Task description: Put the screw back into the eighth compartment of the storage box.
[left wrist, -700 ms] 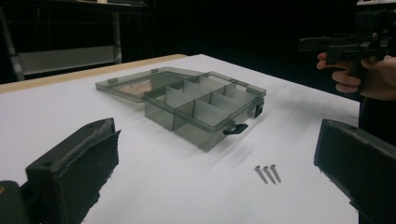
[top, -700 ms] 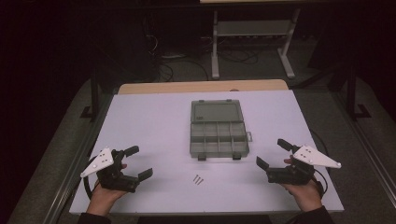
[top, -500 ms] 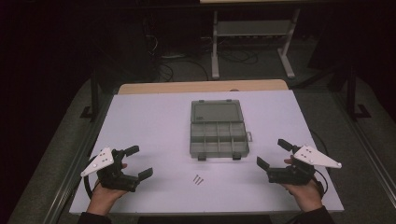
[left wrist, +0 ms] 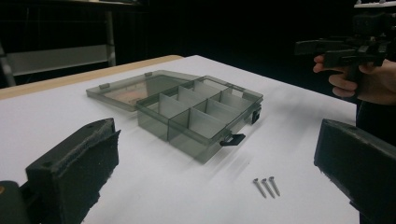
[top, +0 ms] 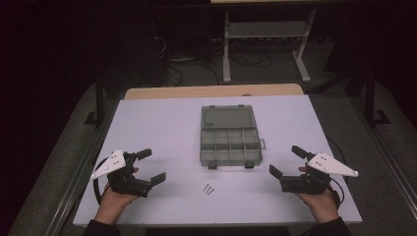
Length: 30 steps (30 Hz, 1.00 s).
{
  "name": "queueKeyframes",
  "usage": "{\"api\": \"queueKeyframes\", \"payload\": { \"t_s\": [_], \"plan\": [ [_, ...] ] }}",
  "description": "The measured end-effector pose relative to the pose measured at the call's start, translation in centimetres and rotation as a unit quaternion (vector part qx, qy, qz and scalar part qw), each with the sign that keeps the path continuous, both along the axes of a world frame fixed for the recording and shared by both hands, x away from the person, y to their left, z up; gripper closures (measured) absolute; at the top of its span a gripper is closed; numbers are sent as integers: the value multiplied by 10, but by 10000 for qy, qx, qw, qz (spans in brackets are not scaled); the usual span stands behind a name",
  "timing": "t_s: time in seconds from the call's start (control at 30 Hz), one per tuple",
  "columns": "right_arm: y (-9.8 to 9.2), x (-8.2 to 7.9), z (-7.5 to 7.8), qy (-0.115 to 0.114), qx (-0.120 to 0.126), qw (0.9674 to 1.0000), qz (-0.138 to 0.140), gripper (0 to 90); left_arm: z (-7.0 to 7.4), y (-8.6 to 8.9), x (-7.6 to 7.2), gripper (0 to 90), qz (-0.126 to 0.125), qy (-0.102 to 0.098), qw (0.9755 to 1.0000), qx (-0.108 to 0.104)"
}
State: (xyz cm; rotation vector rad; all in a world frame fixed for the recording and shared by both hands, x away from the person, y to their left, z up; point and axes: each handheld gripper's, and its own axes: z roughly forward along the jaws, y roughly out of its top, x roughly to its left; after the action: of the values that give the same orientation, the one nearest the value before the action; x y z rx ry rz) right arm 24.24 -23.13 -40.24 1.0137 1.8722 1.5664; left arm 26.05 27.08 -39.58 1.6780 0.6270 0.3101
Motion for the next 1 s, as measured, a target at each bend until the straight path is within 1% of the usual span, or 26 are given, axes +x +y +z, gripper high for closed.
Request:
{"api": "queueKeyframes", "payload": {
  "t_s": [0.03, 0.07, 0.13, 0.3, 0.47, 0.6, 0.63, 0.7, 0.73, 0.8, 0.83, 0.87, 0.9, 0.93, 1.0],
  "plan": [
    [0, 0, 0, 1, -4, 10000, -6, 0, 0, -2, 1, 0, -13, 8, 10000, -7],
    [0, 0, 0, 1, -4, 10000, -6, 0, 0, -4, 2, 0, -24, 20, 10000, 29],
    [0, 1, 0, 14, 21, 10000, -15, 0, 1, -8, 3, 0, -50, 23, 10000, 6],
    [-1, 2, 0, 20, 33, 10000, -28, 0, 2, -14, 5, 0, -124, 11, 9999, 65],
    [-1, 2, 0, 23, 59, 10000, -54, 0, 3, -22, 9, 0, -162, 59, 9999, -19],
    [0, 4, 0, 23, 32, 10000, -51, 0, 5, -29, 12, 0, -210, 50, 9998, 12],
    [0, 4, 0, 15, 45, 10000, -49, 0, 5, -32, 12, 0, -227, 67, 9997, 4],
    [0, 4, 0, 10, 28, 10000, -42, 0, 5, -34, 14, 0, -293, 37, 9996, 50],
    [1, 4, 0, 24, 31, 10000, -32, 0, 5, -36, 14, 0, -306, 83, 9995, 34],
    [1, 4, -1, 25, 22, 10000, -25, 0, 5, -38, 16, 0, -339, 92, 9994, -1],
    [0, 4, -1, 30, 32, 10000, -29, 0, 5, -40, 17, 0, -358, 103, 9993, 35],
    [0, 4, -1, 34, 33, 10000, -41, 0, 5, -42, 17, 0, -359, 137, 9993, 15],
    [0, 4, -1, 27, 37, 10000, -39, 0, 5, -43, 18, 0, -389, 111, 9991, 88],
    [0, 4, 0, 21, 35, 10000, -37, 0, 5, -45, 18, 0, -396, 151, 9991, 56],
    [0, 4, 0, 15, 35, 10000, -44, 0, 4, -48, 20, 0, -465, 126, 9988, 46]
  ]
}}
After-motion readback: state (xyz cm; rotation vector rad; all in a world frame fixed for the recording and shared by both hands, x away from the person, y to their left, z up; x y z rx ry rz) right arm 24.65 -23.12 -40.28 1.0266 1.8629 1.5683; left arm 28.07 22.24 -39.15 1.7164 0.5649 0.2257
